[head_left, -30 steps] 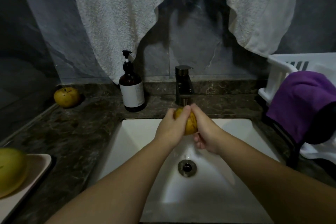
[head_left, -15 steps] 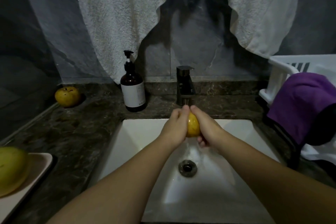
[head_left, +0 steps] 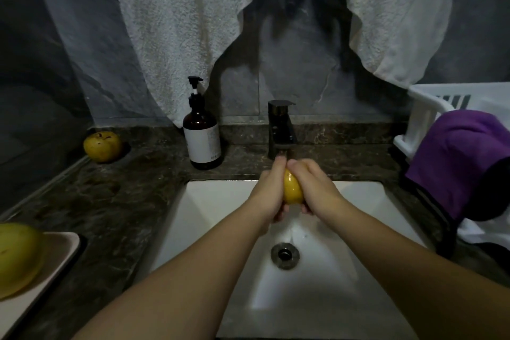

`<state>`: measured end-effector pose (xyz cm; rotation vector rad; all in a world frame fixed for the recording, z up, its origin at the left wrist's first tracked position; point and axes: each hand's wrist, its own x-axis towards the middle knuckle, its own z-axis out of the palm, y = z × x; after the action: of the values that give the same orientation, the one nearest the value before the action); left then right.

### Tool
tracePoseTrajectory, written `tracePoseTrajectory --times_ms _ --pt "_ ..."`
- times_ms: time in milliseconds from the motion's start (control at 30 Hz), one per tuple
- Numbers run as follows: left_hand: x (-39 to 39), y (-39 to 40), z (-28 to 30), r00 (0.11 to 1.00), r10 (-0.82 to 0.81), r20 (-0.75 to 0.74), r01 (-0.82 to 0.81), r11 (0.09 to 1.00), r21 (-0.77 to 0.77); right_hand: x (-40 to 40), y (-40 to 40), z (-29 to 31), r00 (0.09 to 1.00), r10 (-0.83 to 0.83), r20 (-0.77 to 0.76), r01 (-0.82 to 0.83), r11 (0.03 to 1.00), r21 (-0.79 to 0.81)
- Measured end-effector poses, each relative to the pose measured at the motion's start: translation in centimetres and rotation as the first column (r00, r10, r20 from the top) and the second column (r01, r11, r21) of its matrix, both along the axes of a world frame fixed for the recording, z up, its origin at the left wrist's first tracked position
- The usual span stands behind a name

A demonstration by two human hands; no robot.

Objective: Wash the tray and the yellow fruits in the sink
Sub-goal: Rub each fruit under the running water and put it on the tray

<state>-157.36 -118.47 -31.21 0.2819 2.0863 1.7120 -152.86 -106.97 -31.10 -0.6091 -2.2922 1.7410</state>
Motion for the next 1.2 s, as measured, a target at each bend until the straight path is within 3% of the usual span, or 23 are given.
tracePoseTrajectory --times_ms 133,233,333,367,433,567,667,767,800,900,1000,1033,1133,1200 --pt "-0.7 -0.1 -0.5 0.99 0.006 -0.143 -0.013 0.999 -0.046 0.2 -0.3 0.1 0.998 0.031 0.052 -0.027 0.998 -0.064" --pt "-0.6 -0.8 -0.3 0.999 -0.035 0.037 0.035 0.999 -0.004 0.1 -0.5 -0.2 0.997 0.065 -0.039 -0.062 0.995 0.084" --pt "-1.2 -0.9 -0.7 0.981 0.023 -0.192 -0.035 0.998 -0.059 -0.1 -0.6 0.0 0.996 0.066 0.064 -0.064 0.997 -0.034" --pt "-1.1 -1.0 -0.8 0.988 0.016 -0.156 -0.023 0.999 -0.045 -0.1 -0.7 -0.1 0.996 0.058 0.062 -0.054 0.997 -0.059" --pt "-0.6 -1.1 -0.3 0.998 -0.049 0.026 0.049 0.999 0.006 -0.2 -0.7 -0.1 0.999 0.046 -0.009 -0.045 0.998 0.048" --pt "-0.7 -0.9 -0.6 0.996 -0.012 -0.092 0.011 1.0 -0.012 -0.1 -0.3 0.0 0.998 0.041 0.047 -0.036 0.995 -0.092" --pt "-0.1 -1.2 -0.3 0.99 -0.108 0.092 0.101 0.992 0.073 -0.2 -0.5 0.1 0.998 0.032 -0.06 -0.025 0.994 0.102" --pt "-0.7 -1.2 -0.7 0.999 -0.026 -0.023 0.027 0.998 0.053 -0.4 -0.8 0.4 0.998 0.056 0.037 -0.057 0.998 0.029" --pt "-0.8 -1.3 -0.7 0.999 -0.04 0.003 0.039 0.998 0.056 -0.4 -0.8 0.3 0.997 0.045 0.055 -0.046 0.999 0.014" --pt "-0.3 -2.0 -0.3 0.982 -0.117 0.145 0.104 0.99 0.098 -0.2 -1.3 0.4 0.997 0.043 -0.059 -0.032 0.984 0.173" --pt "-0.8 -1.8 -0.6 0.999 0.008 -0.05 -0.004 0.996 0.084 -0.5 -1.5 0.6 0.999 0.038 0.037 -0.039 0.998 0.04" --pt "-0.8 -1.8 -0.7 0.999 0.009 -0.034 -0.005 0.995 0.099 -0.6 -1.5 0.5 0.998 0.023 0.055 -0.024 1.0 0.011" --pt "-0.5 -2.2 -0.5 0.988 -0.091 0.126 0.073 0.988 0.139 -0.4 -1.7 0.4 0.998 0.056 -0.041 -0.046 0.978 0.203" --pt "-0.9 -2.1 -0.8 0.999 -0.036 -0.027 0.038 0.995 0.09 -0.3 -1.8 0.6 0.997 0.072 -0.002 -0.072 0.994 0.079"
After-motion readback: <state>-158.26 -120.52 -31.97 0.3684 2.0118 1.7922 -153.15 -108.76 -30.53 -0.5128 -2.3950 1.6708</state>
